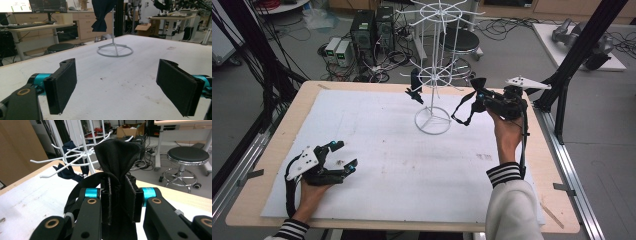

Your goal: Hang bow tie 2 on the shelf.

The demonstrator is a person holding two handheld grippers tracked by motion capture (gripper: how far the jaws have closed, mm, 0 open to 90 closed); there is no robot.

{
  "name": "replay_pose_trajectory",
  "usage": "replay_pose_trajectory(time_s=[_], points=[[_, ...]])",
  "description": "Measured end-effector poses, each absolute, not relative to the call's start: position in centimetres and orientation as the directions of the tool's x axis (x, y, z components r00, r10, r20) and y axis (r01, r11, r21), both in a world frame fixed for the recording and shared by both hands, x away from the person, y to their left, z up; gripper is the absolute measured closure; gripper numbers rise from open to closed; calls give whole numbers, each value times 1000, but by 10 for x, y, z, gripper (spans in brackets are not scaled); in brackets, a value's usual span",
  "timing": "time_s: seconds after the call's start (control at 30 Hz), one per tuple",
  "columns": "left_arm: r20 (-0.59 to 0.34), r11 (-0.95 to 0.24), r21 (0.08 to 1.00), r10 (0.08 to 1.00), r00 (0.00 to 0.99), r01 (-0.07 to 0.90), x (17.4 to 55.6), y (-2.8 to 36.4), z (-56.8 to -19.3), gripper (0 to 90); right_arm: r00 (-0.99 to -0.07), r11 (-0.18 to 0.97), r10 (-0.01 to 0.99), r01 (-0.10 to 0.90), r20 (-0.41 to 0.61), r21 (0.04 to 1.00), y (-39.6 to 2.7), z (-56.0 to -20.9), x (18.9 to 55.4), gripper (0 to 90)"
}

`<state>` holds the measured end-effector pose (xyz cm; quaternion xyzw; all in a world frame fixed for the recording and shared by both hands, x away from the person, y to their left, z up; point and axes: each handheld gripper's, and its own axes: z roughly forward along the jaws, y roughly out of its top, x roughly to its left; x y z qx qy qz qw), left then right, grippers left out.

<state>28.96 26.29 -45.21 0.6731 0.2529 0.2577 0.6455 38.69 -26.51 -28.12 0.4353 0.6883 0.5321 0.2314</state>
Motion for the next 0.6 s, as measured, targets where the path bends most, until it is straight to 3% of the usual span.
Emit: replay_pose_trajectory(time_s=[0.6], points=[[23,-41,999,672,740,6,290,263,-452,172,-513,47,845,352,151,935,-261,-275,393,770]])
